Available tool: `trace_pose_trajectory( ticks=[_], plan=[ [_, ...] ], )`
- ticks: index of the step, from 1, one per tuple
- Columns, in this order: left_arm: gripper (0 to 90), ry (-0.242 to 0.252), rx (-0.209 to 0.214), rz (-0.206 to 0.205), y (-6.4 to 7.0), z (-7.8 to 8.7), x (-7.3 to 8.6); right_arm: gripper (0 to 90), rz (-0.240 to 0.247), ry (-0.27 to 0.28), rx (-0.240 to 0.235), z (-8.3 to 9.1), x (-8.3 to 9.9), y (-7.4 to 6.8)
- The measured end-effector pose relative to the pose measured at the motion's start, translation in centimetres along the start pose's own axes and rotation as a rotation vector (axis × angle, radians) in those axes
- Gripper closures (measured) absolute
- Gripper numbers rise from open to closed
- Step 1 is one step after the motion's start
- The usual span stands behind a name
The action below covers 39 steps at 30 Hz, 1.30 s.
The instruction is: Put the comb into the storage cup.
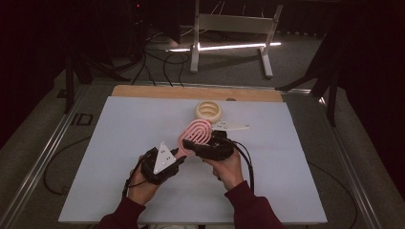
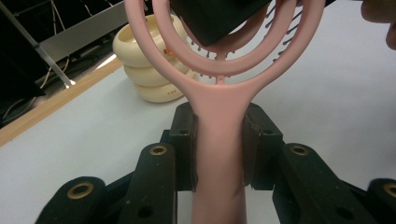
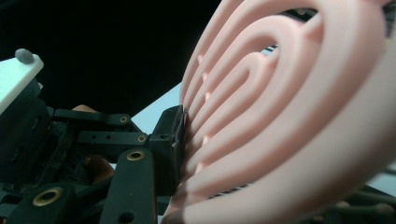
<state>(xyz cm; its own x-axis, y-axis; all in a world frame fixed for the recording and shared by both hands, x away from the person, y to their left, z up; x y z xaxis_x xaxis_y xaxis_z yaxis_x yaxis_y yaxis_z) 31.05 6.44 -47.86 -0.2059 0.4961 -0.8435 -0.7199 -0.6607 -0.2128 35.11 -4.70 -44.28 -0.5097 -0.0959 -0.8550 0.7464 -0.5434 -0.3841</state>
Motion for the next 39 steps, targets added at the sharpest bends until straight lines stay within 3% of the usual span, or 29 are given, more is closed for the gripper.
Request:
trace_pose_trajectory(
  ticks=[7, 23, 28, 33, 36, 39],
  plan=[
    [70.1, -0.006, 0.009, 0.005, 0.0, -0.2, 0.1, 61.7, -0.023, 0.004, -0.033, -0.1, 0.0, -0.5],
    [68.3, -0.003, 0.035, 0.034, -0.1, -0.4, 0.3, 63.1, -0.032, -0.009, -0.029, -0.1, 0.1, -0.9],
    [52.5, 0.005, 0.028, 0.068, -0.5, -0.4, 0.3, 63.1, -0.025, -0.011, -0.028, -0.2, 0.2, -1.0],
    [31.9, 0.029, 0.077, 0.1, -0.5, -0.3, 0.1, 63.1, -0.025, -0.009, -0.029, -0.3, 0.2, -1.0],
    [17.6, 0.043, 0.055, 0.109, -0.9, 0.0, 0.0, 63.1, -0.023, -0.009, -0.029, -0.3, 0.2, -1.1],
    [10.3, 0.056, 0.047, 0.128, -1.3, 0.3, -0.1, 63.1, -0.017, -0.01, -0.028, -0.4, 0.2, -1.1]
  ],
)
Point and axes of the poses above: each handheld gripper's, and its own axes: z roughly backward along the jaws, x roughly out of its underside, y roughly to its right, the point moved 7 cm from there along -z, roughly forward along the jaws
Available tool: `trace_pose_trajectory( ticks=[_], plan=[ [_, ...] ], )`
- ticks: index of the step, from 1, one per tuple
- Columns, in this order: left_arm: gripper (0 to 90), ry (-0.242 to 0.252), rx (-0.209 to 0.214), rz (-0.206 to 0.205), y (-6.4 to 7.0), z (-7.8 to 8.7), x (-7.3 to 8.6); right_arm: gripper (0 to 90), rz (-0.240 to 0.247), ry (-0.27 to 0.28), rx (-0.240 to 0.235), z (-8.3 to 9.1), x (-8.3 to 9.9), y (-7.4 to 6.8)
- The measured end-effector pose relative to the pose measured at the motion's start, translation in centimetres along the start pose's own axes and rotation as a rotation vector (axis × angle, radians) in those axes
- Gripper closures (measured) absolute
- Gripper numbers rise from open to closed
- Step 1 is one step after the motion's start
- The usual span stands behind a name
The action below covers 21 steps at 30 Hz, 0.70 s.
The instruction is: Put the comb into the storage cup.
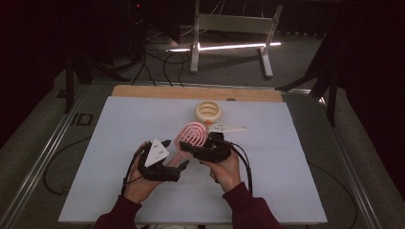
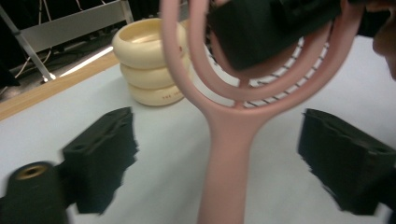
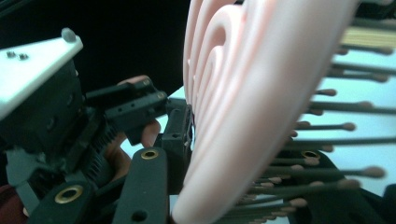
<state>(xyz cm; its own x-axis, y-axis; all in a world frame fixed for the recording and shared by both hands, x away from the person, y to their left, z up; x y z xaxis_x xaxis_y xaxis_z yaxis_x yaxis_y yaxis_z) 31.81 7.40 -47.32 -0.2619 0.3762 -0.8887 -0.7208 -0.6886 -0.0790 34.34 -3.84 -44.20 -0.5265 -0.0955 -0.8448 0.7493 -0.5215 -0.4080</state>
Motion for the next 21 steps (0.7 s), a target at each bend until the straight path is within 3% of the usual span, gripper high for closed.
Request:
trace_pose_trajectory(
  ticks=[3, 10, 11, 21],
  plan=[
    [0.3, 0.007, 0.017, 0.004, -0.3, 0.3, -0.1, 63.1, 0.001, -0.001, -0.002, 0.0, 0.0, 0.0],
    [0.3, 0.036, 0.017, 0.029, -0.7, 0.8, -0.3, 63.1, 0.002, -0.004, 0.001, -0.1, -0.1, -0.1],
    [0.3, 0.046, -0.008, 0.032, -1.3, 1.1, -0.3, 63.1, 0.002, -0.004, 0.001, -0.1, -0.1, -0.1],
    [0.2, 0.069, -0.036, 0.045, -2.6, 2.1, -0.2, 63.1, 0.009, -0.001, 0.003, 0.0, -0.5, -0.2]
  ],
)
Point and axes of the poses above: each handheld gripper's, and its own axes: z roughly backward along the jaws, x roughly out of its underside, y roughly to its right, the point moved 7 cm from there along -z, roughly forward along the jaws
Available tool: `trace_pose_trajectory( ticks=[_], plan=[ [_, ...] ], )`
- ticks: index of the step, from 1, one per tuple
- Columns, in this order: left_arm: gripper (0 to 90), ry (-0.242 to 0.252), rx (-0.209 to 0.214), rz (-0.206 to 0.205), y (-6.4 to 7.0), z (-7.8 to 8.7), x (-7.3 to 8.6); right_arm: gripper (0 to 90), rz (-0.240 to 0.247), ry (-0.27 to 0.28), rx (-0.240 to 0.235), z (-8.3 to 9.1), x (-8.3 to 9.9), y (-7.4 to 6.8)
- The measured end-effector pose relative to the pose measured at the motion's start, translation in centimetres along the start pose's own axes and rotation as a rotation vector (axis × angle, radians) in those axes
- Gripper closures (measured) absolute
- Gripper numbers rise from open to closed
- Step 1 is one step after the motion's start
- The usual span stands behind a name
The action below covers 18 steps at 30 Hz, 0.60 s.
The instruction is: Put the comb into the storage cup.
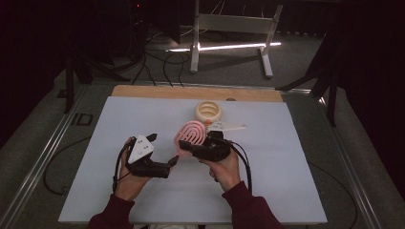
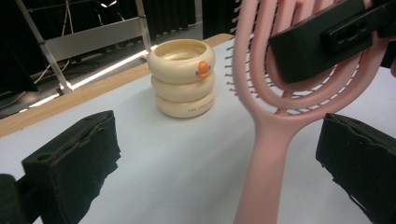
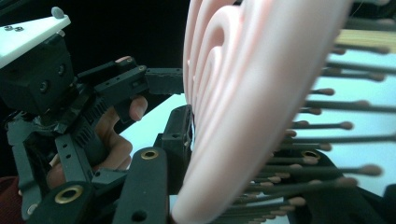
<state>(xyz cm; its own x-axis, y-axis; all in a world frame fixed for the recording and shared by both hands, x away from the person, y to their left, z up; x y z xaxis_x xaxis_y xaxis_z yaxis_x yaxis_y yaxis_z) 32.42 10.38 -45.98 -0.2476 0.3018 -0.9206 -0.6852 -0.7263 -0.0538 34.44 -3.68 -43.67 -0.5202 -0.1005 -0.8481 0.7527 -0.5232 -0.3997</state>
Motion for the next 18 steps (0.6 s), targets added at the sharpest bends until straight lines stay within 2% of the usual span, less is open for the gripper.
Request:
trace_pose_trajectory(
  ticks=[9, 14, 15, 18],
  plan=[
    [0.3, 0.033, -0.029, -0.014, -0.7, 1.0, 0.2, 63.1, -0.007, 0.014, 0.008, 0.6, -0.2, 0.5],
    [0.3, 0.046, -0.069, 0.006, -1.4, 1.5, 0.9, 63.1, -0.016, 0.031, 0.015, 1.1, -0.5, 1.0],
    [0.3, 0.061, -0.082, 0.03, -1.8, 1.9, 1.3, 63.1, -0.021, 0.034, 0.015, 1.3, -0.6, 1.1],
    [0.3, 0.067, -0.086, 0.063, -2.3, 2.3, 2.0, 63.1, -0.027, 0.038, 0.021, 1.7, -0.8, 1.4]
  ],
)
Point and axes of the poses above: each handheld gripper's, and its own axes: z roughly backward along the jaws, x roughly out of its underside, y roughly to its right, the point moved 7 cm from there along -z, roughly forward along the jaws
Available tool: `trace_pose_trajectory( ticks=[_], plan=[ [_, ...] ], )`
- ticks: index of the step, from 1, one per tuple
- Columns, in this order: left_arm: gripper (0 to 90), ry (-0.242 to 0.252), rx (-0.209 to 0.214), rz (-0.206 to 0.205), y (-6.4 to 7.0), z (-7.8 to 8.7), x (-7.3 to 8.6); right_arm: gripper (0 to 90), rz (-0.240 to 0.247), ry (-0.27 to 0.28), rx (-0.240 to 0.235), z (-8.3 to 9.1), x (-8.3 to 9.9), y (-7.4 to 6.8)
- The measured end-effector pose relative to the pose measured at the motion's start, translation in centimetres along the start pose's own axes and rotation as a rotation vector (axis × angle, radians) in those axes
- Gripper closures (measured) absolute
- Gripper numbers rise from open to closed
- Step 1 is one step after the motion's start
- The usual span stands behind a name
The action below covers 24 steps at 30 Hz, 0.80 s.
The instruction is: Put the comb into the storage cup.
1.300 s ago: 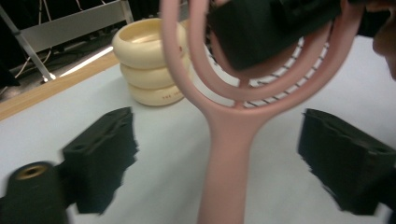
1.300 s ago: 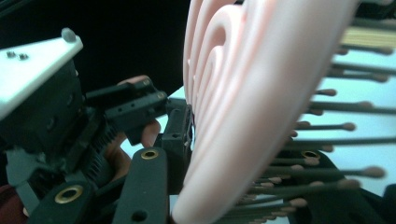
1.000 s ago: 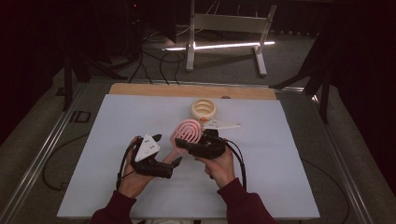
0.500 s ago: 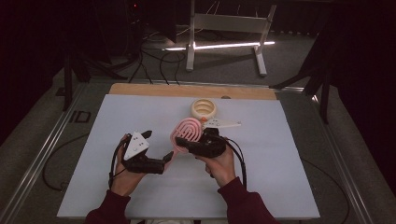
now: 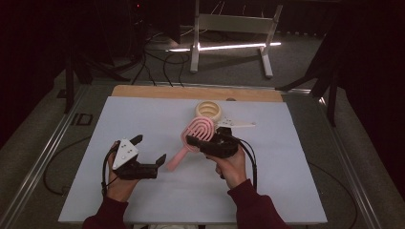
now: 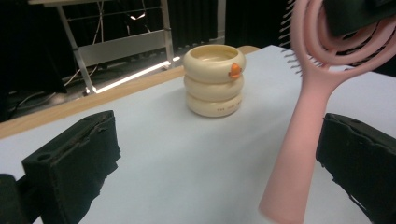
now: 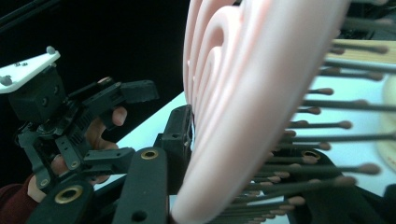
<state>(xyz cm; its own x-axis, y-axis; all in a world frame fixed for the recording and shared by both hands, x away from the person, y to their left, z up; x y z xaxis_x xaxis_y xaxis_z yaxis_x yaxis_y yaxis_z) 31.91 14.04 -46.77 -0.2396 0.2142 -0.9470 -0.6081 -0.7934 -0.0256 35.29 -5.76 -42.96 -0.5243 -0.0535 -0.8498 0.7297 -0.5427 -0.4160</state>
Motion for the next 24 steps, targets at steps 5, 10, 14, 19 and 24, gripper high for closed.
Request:
trace_pose_trajectory(
  ticks=[5, 10, 14, 19, 24],
  plan=[
    [0.3, -0.022, -0.009, 0.012, -0.4, 0.6, 1.5, 63.0, 0.008, 0.003, 0.017, 0.5, -0.4, 0.3],
    [0.3, -0.007, -0.053, 0.014, -1.0, 1.5, 2.6, 63.0, 0.018, 0.002, 0.031, 0.7, -0.8, 0.6],
    [0.3, -0.008, -0.07, 0.023, -1.3, 2.1, 3.2, 63.0, 0.022, -0.006, 0.039, 0.6, -0.9, 0.7],
    [0.4, -0.031, -0.094, 0.019, -1.4, 2.8, 4.5, 63.0, 0.026, -0.016, 0.047, 0.4, -1.2, 0.9],
    [0.3, -0.045, -0.102, 0.023, -1.7, 3.4, 5.4, 63.0, 0.033, -0.016, 0.057, 0.5, -1.5, 1.2]
  ],
)
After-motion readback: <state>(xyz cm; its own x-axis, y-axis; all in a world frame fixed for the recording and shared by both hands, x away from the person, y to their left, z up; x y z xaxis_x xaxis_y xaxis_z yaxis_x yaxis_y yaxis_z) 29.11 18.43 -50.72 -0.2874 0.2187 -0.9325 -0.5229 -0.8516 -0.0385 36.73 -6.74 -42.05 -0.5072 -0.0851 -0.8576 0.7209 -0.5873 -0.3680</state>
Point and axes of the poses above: each handheld gripper's, and its own axes: z roughly backward along the jaws, x roughly out of its underside, y roughly to its right, the point moved 7 cm from there along -z, roughly forward along the jaws
